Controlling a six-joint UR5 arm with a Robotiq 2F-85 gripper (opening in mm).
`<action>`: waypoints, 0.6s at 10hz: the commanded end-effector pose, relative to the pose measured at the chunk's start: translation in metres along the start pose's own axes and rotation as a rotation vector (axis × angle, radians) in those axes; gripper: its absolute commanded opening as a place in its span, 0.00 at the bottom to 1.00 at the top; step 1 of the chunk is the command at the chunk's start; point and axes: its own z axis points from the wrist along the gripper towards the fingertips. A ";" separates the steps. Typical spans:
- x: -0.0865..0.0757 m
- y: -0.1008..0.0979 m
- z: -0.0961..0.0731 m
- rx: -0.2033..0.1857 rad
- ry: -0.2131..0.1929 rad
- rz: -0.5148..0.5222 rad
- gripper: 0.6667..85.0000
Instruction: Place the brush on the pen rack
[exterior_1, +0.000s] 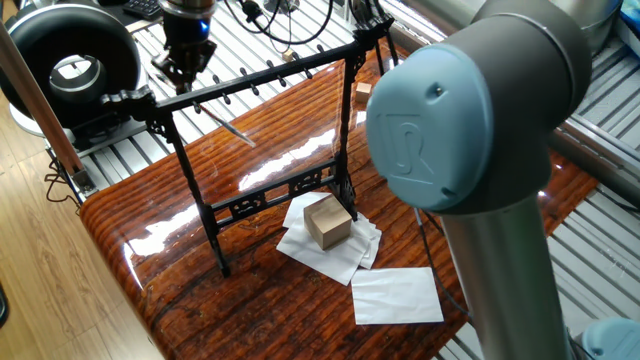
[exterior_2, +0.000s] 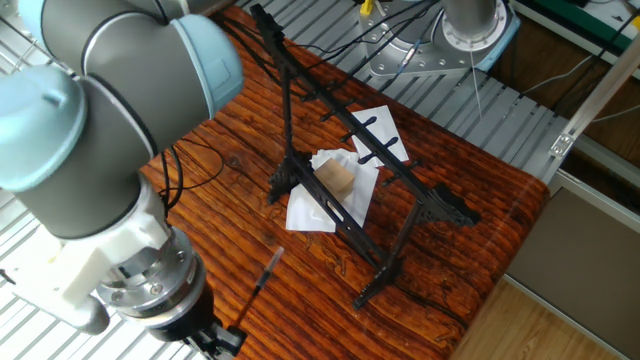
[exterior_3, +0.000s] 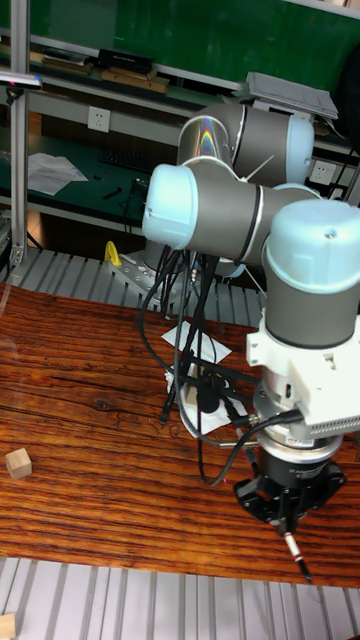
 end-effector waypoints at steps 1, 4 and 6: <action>-0.014 0.021 -0.012 -0.071 -0.084 -0.051 0.00; -0.018 0.021 -0.016 -0.059 -0.111 -0.098 0.00; -0.017 0.030 -0.016 -0.084 -0.097 -0.093 0.00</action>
